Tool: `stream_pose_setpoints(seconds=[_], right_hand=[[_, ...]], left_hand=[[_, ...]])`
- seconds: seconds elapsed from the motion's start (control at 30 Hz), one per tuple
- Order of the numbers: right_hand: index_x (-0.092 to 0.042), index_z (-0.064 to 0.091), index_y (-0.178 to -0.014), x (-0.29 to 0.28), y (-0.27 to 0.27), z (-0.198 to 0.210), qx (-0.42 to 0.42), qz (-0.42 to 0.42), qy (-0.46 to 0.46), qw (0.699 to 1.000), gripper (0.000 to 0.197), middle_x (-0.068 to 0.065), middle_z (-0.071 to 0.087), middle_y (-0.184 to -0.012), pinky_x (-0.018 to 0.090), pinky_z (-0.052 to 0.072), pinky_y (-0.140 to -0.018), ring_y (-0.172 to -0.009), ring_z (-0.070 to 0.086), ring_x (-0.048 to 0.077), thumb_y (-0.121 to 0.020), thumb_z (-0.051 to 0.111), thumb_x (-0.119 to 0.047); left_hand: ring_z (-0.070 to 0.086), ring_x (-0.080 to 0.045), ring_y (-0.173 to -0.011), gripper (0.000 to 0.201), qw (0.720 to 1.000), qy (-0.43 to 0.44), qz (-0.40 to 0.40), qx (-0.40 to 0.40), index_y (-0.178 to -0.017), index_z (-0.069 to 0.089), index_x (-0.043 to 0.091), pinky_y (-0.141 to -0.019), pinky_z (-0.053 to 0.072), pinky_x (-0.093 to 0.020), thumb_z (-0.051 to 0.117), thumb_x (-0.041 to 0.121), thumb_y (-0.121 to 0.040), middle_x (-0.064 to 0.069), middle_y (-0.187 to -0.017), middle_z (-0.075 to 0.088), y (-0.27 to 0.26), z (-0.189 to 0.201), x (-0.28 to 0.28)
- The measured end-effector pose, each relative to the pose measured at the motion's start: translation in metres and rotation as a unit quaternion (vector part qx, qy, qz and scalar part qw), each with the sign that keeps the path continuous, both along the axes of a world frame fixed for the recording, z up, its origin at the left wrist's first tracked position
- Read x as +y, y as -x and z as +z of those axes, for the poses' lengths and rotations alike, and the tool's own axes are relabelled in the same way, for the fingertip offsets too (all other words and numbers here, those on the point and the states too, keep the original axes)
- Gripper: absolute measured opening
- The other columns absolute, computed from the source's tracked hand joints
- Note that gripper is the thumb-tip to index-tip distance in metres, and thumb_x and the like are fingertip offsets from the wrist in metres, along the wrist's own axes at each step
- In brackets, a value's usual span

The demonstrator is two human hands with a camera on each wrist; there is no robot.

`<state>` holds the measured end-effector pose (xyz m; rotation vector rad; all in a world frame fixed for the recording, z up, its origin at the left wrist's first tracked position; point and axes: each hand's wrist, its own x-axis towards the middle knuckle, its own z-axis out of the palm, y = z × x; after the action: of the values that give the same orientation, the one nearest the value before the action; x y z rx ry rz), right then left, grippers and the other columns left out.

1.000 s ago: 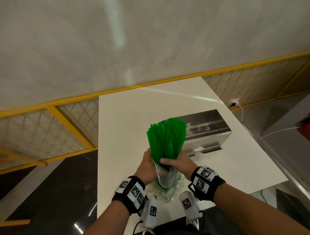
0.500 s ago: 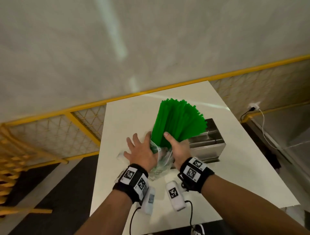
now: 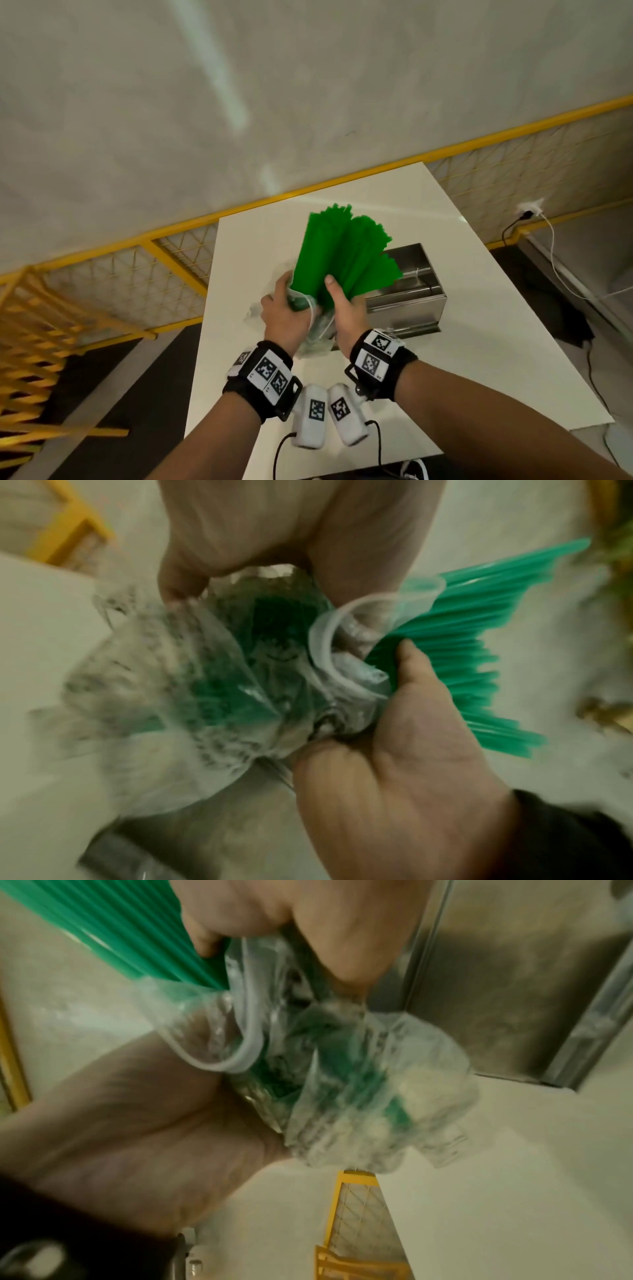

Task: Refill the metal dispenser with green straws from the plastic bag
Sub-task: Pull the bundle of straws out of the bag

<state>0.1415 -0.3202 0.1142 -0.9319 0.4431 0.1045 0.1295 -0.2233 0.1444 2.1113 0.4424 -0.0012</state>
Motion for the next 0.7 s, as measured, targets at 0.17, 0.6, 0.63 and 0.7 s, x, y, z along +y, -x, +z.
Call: stream_pose_setpoints(seconds=[0.17, 0.6, 0.63, 0.7], right_hand=[[-0.02, 0.054, -0.119, -0.007, 0.002, -0.016, 0.113, 0.08, 0.009, 0.99, 0.072, 0.003, 0.066, -0.113, 0.043, 0.051, -0.092, -0.102, 0.064, 0.026, -0.067, 0.062, -0.069], [-0.004, 0.035, -0.131, -0.092, -0.013, -0.01, 0.086, 0.143, 0.413, 0.895, 0.068, 0.01, 0.06, -0.118, 0.031, 0.044, -0.081, -0.103, 0.059, 0.029, -0.085, 0.058, -0.048], [-0.002, 0.034, -0.13, -0.095, -0.013, -0.009, 0.094, 0.161, 0.457, 0.87, 0.069, 0.013, 0.059, -0.118, 0.032, 0.043, -0.083, -0.106, 0.058, 0.031, -0.085, 0.057, -0.051], [-0.004, 0.045, -0.119, -0.105, -0.01, -0.005, 0.1, 0.206, 0.57, 0.789, 0.071, 0.013, 0.063, -0.11, 0.032, 0.046, -0.081, -0.1, 0.061, 0.031, -0.082, 0.048, -0.065]], left_hand=[[0.035, -0.039, -0.114, 0.07, 0.961, -0.255, -0.103, 0.032, -0.14, 0.031, 0.033, -0.098, 0.033, -0.04, 0.063, 0.038, -0.078, -0.017, -0.121, 0.037, -0.012, 0.017, -0.013], [0.028, -0.038, -0.125, 0.071, 0.871, -0.413, -0.237, 0.117, -0.138, 0.024, 0.038, -0.094, 0.045, -0.049, 0.058, 0.055, -0.078, -0.016, -0.132, 0.031, -0.042, 0.014, -0.045], [0.027, -0.039, -0.126, 0.071, 0.864, -0.422, -0.246, 0.125, -0.138, 0.025, 0.038, -0.094, 0.045, -0.05, 0.058, 0.057, -0.078, -0.016, -0.133, 0.03, -0.044, 0.014, -0.046], [0.025, -0.039, -0.128, 0.074, 0.849, -0.436, -0.263, 0.138, -0.138, 0.024, 0.039, -0.095, 0.044, -0.052, 0.058, 0.06, -0.076, -0.016, -0.135, 0.028, -0.048, 0.015, -0.048]])
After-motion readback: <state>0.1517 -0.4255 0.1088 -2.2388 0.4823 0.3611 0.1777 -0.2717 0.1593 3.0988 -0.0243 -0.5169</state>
